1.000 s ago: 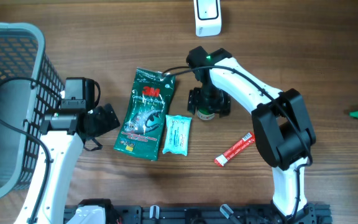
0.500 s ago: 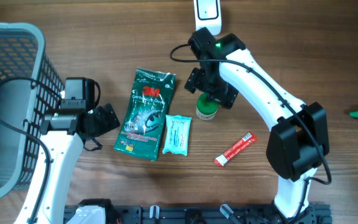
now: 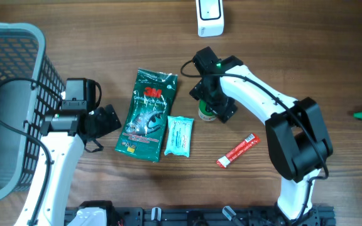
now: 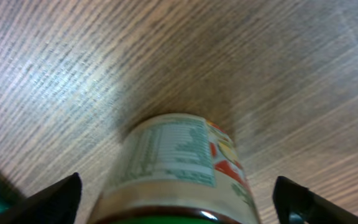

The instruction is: Scan the item barcode

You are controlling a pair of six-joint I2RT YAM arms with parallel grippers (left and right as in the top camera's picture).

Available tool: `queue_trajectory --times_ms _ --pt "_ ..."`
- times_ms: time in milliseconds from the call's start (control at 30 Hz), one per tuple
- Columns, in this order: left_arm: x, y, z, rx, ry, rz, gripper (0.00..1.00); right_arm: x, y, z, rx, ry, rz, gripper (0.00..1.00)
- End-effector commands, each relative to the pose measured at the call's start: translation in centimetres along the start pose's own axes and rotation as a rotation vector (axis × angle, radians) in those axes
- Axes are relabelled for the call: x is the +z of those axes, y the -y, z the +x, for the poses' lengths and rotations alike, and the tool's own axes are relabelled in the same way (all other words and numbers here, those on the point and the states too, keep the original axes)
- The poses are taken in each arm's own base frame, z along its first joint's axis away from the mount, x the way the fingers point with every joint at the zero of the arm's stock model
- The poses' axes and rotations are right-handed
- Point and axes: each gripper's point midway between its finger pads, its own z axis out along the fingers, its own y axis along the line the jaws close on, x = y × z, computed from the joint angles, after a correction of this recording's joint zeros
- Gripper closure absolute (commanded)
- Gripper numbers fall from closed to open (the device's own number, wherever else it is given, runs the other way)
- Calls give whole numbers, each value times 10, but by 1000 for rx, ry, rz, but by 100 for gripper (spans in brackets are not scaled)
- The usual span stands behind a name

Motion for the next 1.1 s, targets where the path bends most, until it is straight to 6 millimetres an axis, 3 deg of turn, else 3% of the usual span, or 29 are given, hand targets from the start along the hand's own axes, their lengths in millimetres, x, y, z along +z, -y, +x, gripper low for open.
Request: queue_trajectory --times_ms 0,167,300,467,633,733,933,1067 --pt "0 -1 1 14 0 3 0 21 7 -5 -4 2 50 11" --pt "0 -1 1 13 0 3 0 41 15 -3 -34 -21 99 26" --pt "0 -1 1 13 0 3 0 36 15 4 -172 -83 87 28" --pt "0 -1 1 14 0 3 0 -15 18 15 -350 -269 -30 31" --pt "0 -1 1 13 0 3 0 -73 47 38 -383 -440 -97 30" --pt "0 -1 1 14 0 3 0 -86 61 56 -408 -472 -57 30" --pt "0 -1 1 13 0 3 0 -106 80 116 -484 -570 -50 31" --pt "0 -1 1 13 0 3 0 -115 83 131 -490 -575 -64 31"
